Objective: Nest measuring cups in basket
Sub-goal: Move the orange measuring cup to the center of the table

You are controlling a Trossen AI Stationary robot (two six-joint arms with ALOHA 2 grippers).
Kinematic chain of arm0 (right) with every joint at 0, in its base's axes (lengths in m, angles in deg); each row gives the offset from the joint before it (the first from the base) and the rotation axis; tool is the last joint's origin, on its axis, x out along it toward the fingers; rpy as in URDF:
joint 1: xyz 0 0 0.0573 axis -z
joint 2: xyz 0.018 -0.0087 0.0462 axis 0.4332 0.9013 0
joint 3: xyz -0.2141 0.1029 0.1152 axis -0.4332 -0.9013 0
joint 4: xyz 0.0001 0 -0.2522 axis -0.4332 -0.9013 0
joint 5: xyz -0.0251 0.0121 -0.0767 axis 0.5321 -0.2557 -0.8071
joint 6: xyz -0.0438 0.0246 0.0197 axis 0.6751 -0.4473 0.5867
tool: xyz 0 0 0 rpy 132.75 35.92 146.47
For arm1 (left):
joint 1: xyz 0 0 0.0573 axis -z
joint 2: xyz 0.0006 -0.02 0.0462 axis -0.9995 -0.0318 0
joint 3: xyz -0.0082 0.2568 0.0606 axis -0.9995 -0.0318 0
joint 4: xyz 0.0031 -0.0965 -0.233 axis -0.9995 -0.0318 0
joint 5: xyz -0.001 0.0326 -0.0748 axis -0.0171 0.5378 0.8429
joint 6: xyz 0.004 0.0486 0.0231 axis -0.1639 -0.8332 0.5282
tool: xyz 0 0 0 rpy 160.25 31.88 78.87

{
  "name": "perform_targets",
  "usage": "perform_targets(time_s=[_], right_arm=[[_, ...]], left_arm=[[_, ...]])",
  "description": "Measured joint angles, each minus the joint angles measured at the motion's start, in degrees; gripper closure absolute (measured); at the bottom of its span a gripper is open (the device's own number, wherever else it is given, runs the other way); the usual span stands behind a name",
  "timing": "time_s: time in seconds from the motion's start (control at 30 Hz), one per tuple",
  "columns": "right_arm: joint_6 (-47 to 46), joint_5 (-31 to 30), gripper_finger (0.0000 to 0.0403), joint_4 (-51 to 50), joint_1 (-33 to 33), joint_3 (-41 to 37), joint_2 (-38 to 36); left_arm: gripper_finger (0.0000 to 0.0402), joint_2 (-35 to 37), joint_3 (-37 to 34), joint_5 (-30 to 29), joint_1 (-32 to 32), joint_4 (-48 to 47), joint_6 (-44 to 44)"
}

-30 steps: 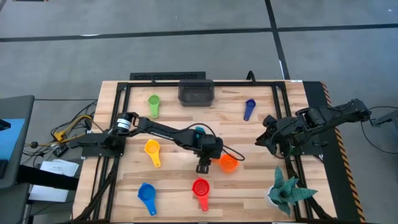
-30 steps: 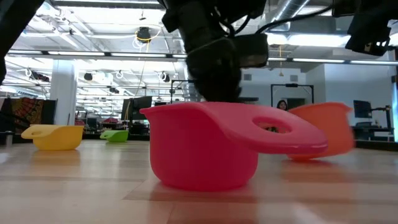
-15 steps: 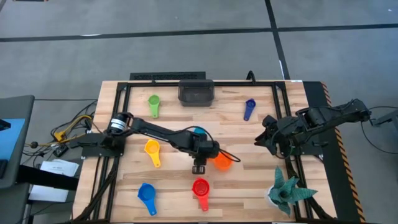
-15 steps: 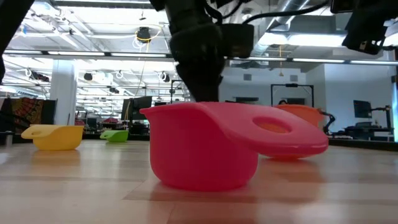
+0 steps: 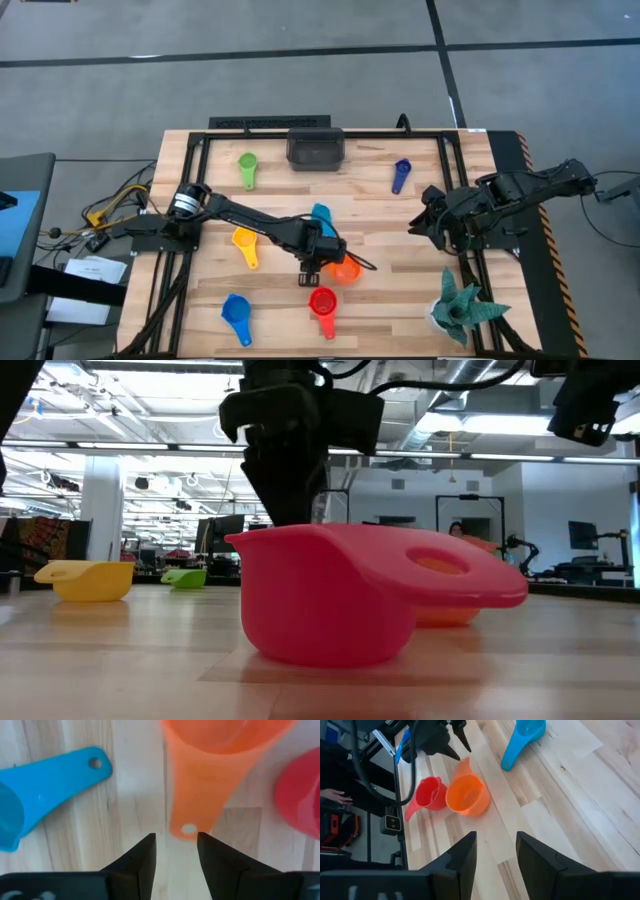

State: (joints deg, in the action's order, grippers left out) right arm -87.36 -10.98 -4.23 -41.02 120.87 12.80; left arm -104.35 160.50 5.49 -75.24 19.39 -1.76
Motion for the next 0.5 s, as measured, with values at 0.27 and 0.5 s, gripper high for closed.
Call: perform_targets(time_s=[0.27,0.5], right_arm=[[0.7,0.0,0.0240,0.0,0.0,0.0,0.0],[1.2,0.0,0.0237,0.2,0.0,0.0,0.0]], left_arm=[[0.0269,0.6,0.0,-0.6,0.4,-1.3,3.3],[0.0269,4.7,0.0,-1.4,-1.3,1.1,4.4]])
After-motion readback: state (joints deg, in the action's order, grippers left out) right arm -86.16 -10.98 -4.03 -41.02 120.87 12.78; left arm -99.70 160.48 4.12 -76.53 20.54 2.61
